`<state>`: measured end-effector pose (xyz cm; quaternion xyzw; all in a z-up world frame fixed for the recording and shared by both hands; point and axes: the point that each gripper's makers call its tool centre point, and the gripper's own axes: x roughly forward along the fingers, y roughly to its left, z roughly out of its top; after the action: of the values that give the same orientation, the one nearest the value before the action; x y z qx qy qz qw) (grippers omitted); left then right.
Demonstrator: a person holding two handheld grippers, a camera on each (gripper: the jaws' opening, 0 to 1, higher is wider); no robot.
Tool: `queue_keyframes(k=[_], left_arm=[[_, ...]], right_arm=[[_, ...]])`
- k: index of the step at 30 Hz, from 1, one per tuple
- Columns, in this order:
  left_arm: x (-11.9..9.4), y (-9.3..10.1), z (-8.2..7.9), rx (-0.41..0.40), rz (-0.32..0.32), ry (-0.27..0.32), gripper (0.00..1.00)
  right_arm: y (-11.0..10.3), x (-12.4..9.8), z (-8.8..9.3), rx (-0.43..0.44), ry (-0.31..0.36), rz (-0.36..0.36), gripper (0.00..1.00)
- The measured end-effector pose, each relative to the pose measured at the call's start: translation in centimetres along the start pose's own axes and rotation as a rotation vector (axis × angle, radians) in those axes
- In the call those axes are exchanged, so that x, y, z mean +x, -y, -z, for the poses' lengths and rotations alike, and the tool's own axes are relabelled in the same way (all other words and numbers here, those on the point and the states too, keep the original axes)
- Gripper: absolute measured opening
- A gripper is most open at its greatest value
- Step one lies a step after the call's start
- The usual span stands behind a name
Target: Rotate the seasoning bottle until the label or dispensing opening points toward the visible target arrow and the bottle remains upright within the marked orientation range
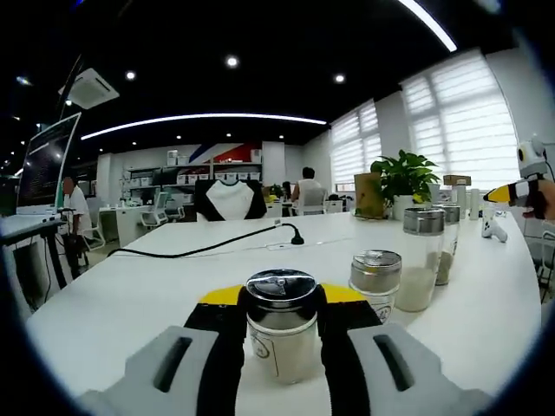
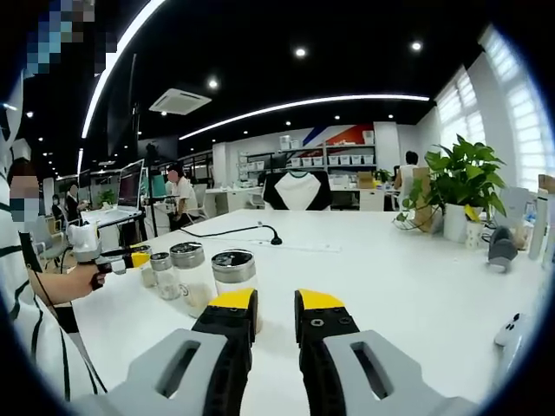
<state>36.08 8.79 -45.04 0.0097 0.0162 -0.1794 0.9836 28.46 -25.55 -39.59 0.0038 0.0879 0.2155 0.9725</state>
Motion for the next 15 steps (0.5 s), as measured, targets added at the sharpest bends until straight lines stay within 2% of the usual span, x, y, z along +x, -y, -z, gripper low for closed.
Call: queue_keyframes(k=[3, 5, 8, 9, 11, 12, 13, 15], left_arm=[[-0.01, -0.15, -0.03, -0.024, -0.018, 0.009, 0.34], [-0.02, -0.32, 0.42, -0.053, -0.019, -0.015, 0.39], [-0.22, -0.22, 0.24, -0.062, -0.004, -0.003, 0.47], [-0.32, 0.16, -0.12, -0.044, 0.032, 0.007, 0.48], [-0.53, 0.03, -0.17, -0.025, 0.042, -0.002, 0.5], [-0.59, 0.27, -0.08, -0.016, 0.085, -0.014, 0.5], [-0.64, 0.07, -0.02, -0.018, 0.093, -0.02, 0.5], [-0.62, 0.23, 0.37, -0.023, 0.161, -0.045, 0.52]], right_arm=[[-0.27, 0.0, 0.02, 0.0, 0.001, -0.011, 0.15], [-0.43, 0.06, -0.01, 0.001, 0.002, -0.017, 0.16], [-0.61, 0.13, -0.13, 0.0, 0.005, -0.021, 0.16], [-0.67, 0.16, -0.13, 0.0, 0.004, -0.024, 0.16], [-0.71, 0.24, -0.02, -0.002, -0.002, -0.027, 0.16], [-0.77, 0.27, 0.01, -0.002, -0.003, -0.03, 0.16], [-0.89, 0.33, 0.01, -0.002, -0.004, -0.035, 0.16], [-1.06, 0.47, 0.08, -0.003, -0.008, -0.043, 0.16]])
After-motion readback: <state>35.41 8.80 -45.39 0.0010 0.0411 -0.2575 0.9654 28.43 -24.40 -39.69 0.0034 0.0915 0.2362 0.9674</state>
